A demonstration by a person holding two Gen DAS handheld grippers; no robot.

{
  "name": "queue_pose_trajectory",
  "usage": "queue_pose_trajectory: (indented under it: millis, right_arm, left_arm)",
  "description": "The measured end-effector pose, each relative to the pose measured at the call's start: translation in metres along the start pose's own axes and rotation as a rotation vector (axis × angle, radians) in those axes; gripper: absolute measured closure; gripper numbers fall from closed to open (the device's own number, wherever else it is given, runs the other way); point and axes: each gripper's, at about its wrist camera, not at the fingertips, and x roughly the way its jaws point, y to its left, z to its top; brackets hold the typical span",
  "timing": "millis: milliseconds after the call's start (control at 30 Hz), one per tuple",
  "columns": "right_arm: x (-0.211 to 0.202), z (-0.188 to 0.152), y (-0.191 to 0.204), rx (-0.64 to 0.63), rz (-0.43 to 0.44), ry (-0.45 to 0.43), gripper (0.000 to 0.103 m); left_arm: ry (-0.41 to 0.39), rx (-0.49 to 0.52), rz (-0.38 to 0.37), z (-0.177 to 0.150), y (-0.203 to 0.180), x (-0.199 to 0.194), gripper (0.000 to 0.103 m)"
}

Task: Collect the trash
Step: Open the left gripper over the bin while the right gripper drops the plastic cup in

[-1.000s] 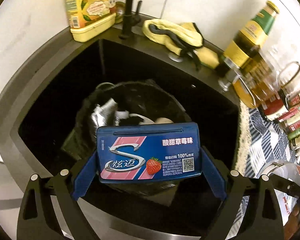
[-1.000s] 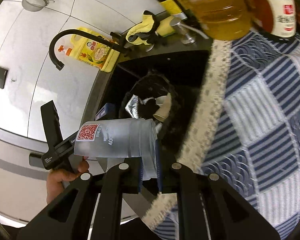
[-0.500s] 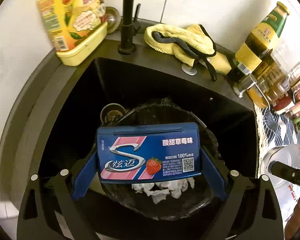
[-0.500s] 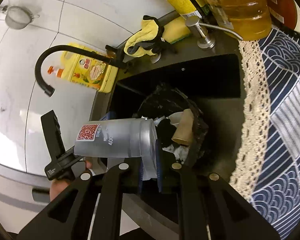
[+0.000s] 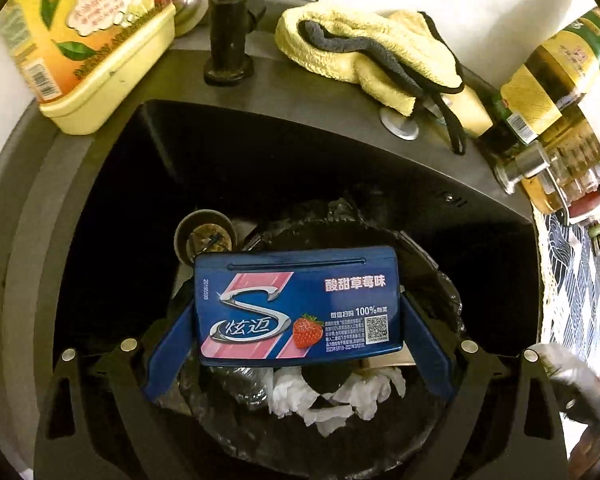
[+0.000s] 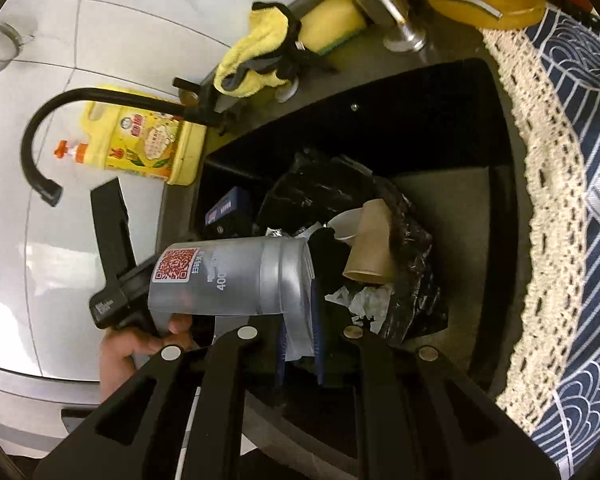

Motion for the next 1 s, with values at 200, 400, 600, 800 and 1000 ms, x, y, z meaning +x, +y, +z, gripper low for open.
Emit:
queue_pose_trajectory:
  millis: [200,400,600,800,1000]
  right_arm:
    - [0.022,-0.004,-0.002,-0.001,-0.046,0.054,0.09]
    - [0.034,-0.004,0.001,-0.021,-0.043,0.093,0.059]
    - [0.032,-0.003,0.006,-0.043,-0.029,0.091,0.059]
    - [0.019,-0.005,0.009,-0.045,-0.019,0.062,0.059]
    - [-0.002,-0.013,0.012,-0.058,-0.02,0.018,0.059]
  left_arm:
    - [0.044,-0.029,-0.043,0.006,0.001,0.007,0.011]
    - [0.037,-0.048,-0.036,0.006,0.001,0.002,0.011]
    - [0.035,-0.067,-0.016,0.002,0.008,-0.007,0.011]
    - [0.02,-0.073,-0.011,-0.004,0.007,-0.017,0.011]
    - [-0.007,-0.062,-0.026,-0.019,-0.003,-0.029,0.011]
